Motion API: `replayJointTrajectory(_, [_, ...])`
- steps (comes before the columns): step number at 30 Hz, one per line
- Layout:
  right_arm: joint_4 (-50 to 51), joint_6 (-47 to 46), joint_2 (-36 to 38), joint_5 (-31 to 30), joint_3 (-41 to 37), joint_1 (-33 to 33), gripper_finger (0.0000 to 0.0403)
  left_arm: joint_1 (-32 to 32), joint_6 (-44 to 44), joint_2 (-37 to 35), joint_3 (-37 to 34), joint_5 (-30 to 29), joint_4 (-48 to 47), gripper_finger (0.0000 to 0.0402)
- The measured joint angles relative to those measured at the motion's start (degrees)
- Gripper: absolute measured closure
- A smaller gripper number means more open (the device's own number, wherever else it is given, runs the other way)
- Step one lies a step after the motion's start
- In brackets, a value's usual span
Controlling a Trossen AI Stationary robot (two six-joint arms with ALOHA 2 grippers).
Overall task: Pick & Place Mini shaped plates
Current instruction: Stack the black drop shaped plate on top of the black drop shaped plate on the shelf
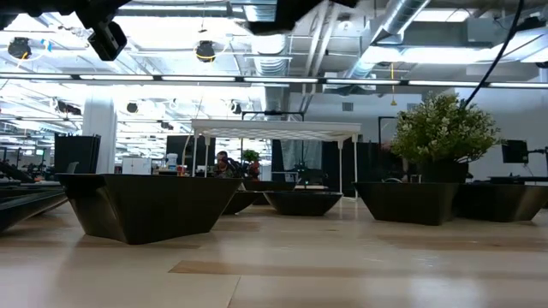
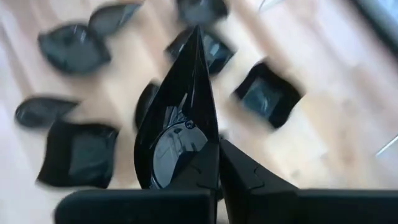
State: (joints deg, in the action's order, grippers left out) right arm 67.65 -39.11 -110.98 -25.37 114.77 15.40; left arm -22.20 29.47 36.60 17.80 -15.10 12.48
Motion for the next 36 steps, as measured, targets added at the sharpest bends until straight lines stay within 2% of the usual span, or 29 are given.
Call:
replayJointTrajectory(3, [0.8,5.8,0.0,1.3,4.4,-4.2,0.0402,0.0,0.1,0.0,0.0,-0.5,0.4,0.0305])
replayJointTrajectory(9, [-0.8,16.1,0.1,7.2,10.2,-13.3,0.0402,0.0,4.3,0.0,0.0,-7.3,2.1,0.0305])
replayJointTrajectory(17, [0.3,26.9,0.0,29.0,11.6,-28.7,0.0402,1.2,-1.5,0.0,0.0,-14.6,2.8,0.0305])
replayJointTrajectory(19, [1.0,28.3,0.0,32.3,11.6,-32.5,0.0402,1.7,-2.9,0.0,0.0,-16.1,3.1,0.0305])
replayJointTrajectory(28, [10.5,31.7,0.0,32.8,11.6,-48.3,0.0402,4.1,-3.7,0.0,0.0,-17.8,3.1,0.0305])
replayJointTrajectory(32, [11.0,32.2,1.6,32.8,10.5,-51.4,0.0402,4.1,-3.7,0.0,0.0,-17.8,3.0,0.0305])
replayJointTrajectory(36, [5.3,32.2,8.6,33.0,3.9,-52.0,0.0402,4.1,-3.7,0.0,0.0,-17.8,3.0,0.0305])
